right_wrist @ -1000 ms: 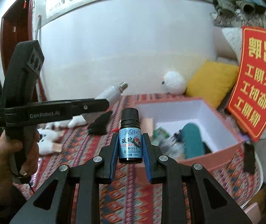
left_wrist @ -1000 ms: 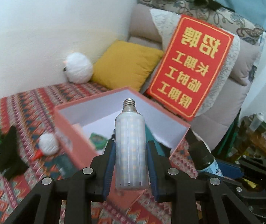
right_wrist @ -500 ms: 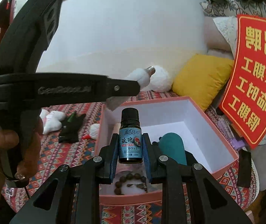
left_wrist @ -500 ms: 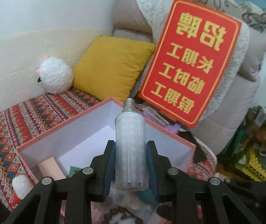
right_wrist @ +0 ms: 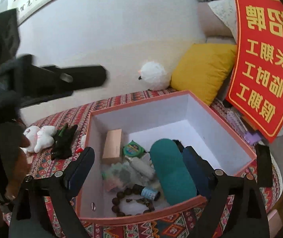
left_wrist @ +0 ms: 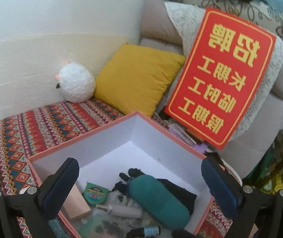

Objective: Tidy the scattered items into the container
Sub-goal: 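Carry the bulb with the left tool while the right tool carries the oil bottle into the box, then move both tools back toward the items on the bedspread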

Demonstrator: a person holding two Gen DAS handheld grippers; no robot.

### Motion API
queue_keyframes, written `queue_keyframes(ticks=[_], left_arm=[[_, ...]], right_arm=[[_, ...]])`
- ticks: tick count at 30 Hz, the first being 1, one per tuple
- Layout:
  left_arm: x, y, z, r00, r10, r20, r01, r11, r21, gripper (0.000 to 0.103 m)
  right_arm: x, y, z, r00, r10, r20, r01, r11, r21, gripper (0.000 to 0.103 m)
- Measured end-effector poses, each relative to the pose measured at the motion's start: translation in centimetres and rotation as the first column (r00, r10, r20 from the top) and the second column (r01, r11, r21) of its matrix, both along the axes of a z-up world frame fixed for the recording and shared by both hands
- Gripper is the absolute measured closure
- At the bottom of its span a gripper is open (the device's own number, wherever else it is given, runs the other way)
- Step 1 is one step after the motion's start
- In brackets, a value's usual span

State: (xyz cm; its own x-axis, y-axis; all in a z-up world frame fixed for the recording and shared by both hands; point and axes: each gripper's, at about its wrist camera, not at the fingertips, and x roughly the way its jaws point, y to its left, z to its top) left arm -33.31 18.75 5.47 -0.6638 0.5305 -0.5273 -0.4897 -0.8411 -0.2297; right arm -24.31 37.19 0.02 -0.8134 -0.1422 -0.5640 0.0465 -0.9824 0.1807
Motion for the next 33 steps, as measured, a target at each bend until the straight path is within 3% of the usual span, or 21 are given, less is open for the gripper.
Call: queue_keyframes(ticks=[6,10,14,17,21,23,28,33], left_arm=[[2.7,-4.4,0.3,0.996,0.081,-0.023,-0.081,0.997,0.007,0.002],[5.0,-10.3,-4.2,0.981,0.194,-0.011,-0.194,0.978,-0.074,0.001],[7.2,-16.0,-9.1,0.954,0.300,-0.008,-0.297,0.941,-0.164,0.001],[8.1,-18.7,-12.6,0.945,0.326,0.026,-0.314,0.928,-0.202,0.002],[6.1,-19.3,-14.5,0.947,0.307,0.092,-0.293,0.946,-0.139,0.002],[5.2,-19.6,-15.5,0.947,0.296,0.125,-0.283,0.953,-0.107,0.002],[2.7,-20.3,-17.9,0.944,0.261,0.204,-0.262,0.965,-0.025,0.002],[-1.4,-19.6,-19.5,0.957,0.188,0.220,-0.174,0.981,-0.083,0.003]], right_arm=[[1.7,-0.3,1.0,1.000,-0.008,0.010,0.008,1.000,-0.016,0.010],[2.9,-1.3,2.5,1.000,0.027,-0.013,-0.027,1.000,-0.004,0.008],[3.4,-4.3,4.1,0.992,0.119,-0.035,-0.119,0.993,0.011,0.005],[2.6,-7.8,4.5,0.978,0.207,-0.031,-0.206,0.978,0.034,0.005],[0.5,-13.2,4.1,0.947,0.322,-0.008,-0.320,0.943,0.088,0.005],[-1.4,-16.0,3.7,0.934,0.357,0.026,-0.358,0.929,0.093,0.005],[-8.3,-21.5,2.0,0.897,0.405,0.177,-0.412,0.911,0.002,0.006],[-16.6,-24.7,-1.0,0.839,0.383,0.387,-0.419,0.908,0.011,0.020]])
